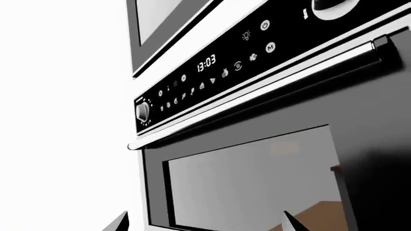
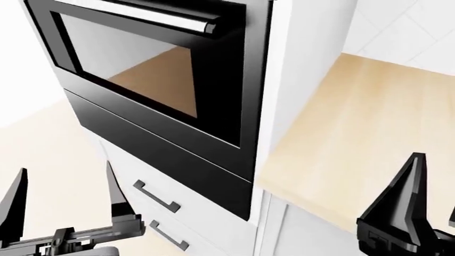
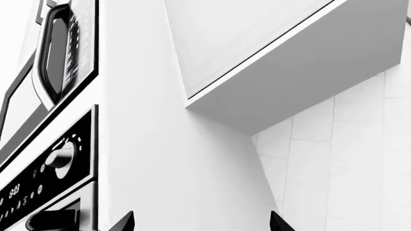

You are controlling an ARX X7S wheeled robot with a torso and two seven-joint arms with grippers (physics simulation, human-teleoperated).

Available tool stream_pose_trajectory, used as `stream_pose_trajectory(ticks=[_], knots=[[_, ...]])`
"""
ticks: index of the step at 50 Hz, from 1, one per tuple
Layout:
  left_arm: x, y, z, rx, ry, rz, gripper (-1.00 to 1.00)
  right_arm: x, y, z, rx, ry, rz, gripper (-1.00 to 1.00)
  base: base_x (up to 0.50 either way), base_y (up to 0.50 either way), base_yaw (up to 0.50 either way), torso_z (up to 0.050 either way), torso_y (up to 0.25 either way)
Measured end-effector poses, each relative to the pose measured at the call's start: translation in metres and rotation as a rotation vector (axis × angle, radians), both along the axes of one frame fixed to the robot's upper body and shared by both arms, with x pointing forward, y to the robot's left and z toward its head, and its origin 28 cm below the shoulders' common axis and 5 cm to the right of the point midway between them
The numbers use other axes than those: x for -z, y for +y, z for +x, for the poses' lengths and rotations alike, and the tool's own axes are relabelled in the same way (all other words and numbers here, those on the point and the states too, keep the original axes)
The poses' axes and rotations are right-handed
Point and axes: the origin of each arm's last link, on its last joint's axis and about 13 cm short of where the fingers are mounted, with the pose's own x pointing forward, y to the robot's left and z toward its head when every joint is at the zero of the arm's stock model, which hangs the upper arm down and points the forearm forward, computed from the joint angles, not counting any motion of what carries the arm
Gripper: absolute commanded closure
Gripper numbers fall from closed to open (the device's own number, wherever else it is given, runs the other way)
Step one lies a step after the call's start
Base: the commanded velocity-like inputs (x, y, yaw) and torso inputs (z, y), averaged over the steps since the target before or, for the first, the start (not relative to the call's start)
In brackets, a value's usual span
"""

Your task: Open the oven door

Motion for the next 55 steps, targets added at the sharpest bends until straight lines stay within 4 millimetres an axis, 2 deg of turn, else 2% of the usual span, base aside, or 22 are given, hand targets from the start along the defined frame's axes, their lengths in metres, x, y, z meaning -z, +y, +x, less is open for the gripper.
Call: stream_pose_trajectory(ticks=[14, 41, 49, 55], knots=[[0.0, 0.0, 0.0, 0.001, -0.001, 0.0, -1.0, 0.0, 0.0, -0.001, -0.003, 0.002, -0.004, -1.0, 0.23, -0.31, 0.0, 0.0, 0.0], [-0.001, 0.0, 0.0, -0.003, -0.001, -0.002, -1.0, 0.0, 0.0, -0.001, 0.004, -0.008, 0.001, -1.0, 0.0, 0.0, 0.0, 0.0, 0.0], [-0.009, 0.007, 0.001, -0.022, -0.009, 0.034, -1.0, -0.001, -0.001, -0.001, 0.007, -0.012, 0.006, -1.0, 0.0, 0.0, 0.0, 0.0, 0.0], [-0.018, 0.014, 0.006, -0.013, 0.001, 0.133, -1.0, -0.002, -0.001, -0.002, 0.006, -0.017, 0.008, -1.0, 0.0, 0.0, 0.0, 0.0, 0.0]])
